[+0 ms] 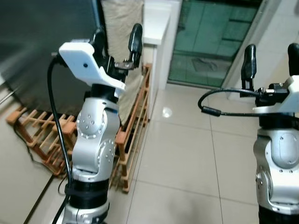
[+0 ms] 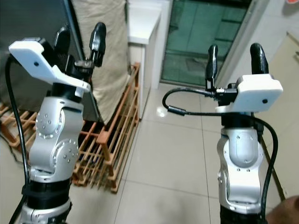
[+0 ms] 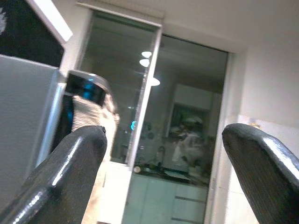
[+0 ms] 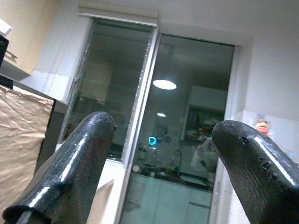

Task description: Restocking fridge

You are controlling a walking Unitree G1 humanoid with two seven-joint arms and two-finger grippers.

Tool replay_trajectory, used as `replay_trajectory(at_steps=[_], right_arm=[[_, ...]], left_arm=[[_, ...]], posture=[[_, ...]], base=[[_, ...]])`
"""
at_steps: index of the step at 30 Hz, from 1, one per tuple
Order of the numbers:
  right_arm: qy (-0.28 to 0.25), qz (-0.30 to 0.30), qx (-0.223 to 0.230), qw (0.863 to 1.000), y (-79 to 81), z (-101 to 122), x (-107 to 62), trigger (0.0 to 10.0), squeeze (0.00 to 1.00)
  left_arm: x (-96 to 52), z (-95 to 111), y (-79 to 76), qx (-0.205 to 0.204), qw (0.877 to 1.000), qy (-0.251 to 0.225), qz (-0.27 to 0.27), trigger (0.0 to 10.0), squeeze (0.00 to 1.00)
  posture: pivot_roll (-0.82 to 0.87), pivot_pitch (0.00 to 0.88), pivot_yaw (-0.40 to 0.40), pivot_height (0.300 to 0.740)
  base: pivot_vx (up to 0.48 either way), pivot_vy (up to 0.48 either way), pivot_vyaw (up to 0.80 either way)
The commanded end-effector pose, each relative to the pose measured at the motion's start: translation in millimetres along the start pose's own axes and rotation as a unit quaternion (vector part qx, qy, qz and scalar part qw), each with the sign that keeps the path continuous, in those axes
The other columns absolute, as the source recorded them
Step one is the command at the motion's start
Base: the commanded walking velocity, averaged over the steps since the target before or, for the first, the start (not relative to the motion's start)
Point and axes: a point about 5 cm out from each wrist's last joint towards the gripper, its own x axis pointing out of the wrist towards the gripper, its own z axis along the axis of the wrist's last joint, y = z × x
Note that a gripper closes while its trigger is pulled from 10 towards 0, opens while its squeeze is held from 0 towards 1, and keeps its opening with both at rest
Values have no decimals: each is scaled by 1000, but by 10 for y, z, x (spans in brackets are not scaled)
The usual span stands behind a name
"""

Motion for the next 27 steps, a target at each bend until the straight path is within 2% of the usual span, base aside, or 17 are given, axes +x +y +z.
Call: replay_trajectory(at_steps=[1,3,18,23,27], right_arm=[[-2,4,-1,1000,8,7,37,10000,0],[-3,8,-1,1000,17,9,48,10000,0],[4,34,3,999,105,-44,52,10000,0],[38,24,25,999,81,-146,14,10000,0],[103,32,70,992,113,-338,-61,10000,0]], left_arm=[[15,45,37,5,1000,-12,11,10000,0],[19,60,61,4,1000,-18,21,10000,0],[24,47,141,9,998,-19,51,10000,0],[150,-186,110,-3,998,62,23,10000,0],[241,-417,82,4,993,121,5,10000,0]], posture=[[-154,0,-16,740],[-151,0,-22,740],[-146,0,-33,740],[-140,0,-30,740],[-153,0,-21,740]], base=[[480,0,0],[480,0,0],[0,0,0],[0,0,0],[0,0,0]])
